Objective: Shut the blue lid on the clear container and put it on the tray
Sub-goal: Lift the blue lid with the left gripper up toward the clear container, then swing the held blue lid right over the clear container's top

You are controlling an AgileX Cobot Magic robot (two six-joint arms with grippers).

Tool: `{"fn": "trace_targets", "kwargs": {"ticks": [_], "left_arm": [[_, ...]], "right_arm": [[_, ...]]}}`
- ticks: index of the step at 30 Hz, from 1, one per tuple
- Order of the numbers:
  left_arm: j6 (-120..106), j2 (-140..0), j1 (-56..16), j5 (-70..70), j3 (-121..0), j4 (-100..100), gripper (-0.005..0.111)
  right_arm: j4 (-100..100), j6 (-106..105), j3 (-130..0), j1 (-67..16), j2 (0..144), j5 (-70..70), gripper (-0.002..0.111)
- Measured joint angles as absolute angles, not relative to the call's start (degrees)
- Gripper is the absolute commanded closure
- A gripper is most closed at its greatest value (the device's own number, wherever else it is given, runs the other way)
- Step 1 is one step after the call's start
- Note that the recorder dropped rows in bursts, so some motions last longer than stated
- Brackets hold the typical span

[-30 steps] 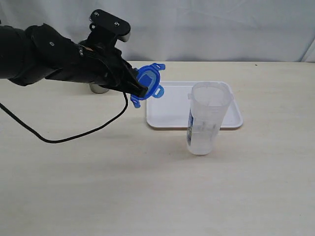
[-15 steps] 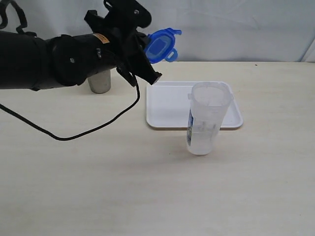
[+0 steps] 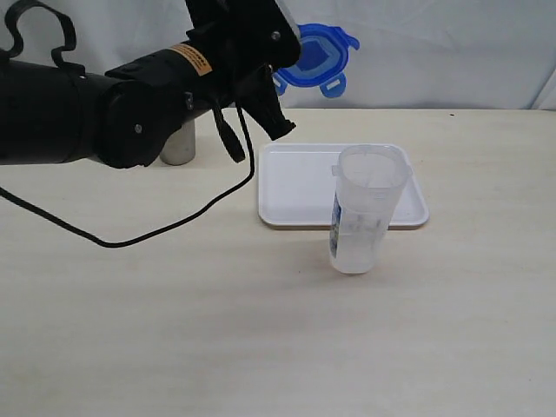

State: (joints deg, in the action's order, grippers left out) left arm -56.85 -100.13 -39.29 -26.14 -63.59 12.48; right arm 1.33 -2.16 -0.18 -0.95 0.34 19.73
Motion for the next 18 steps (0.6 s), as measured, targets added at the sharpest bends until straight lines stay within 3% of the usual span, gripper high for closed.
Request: {"fn": "trace_targets", "kwargs": {"ticks": [10,18], "left_arm": [[-65.42,-103.85,-39.29,-33.74,-65.94,12.48,0.107],[-72.21,-105.86,-39.29,-26.99,-69.69,17.90,0.107]], "right_arm": [[1.33,-2.16,-0.18,-0.95,0.34,19.73,0.104],[1.33,-2.16,-0.18,-0.95,0.34,19.73,0.104]]}}
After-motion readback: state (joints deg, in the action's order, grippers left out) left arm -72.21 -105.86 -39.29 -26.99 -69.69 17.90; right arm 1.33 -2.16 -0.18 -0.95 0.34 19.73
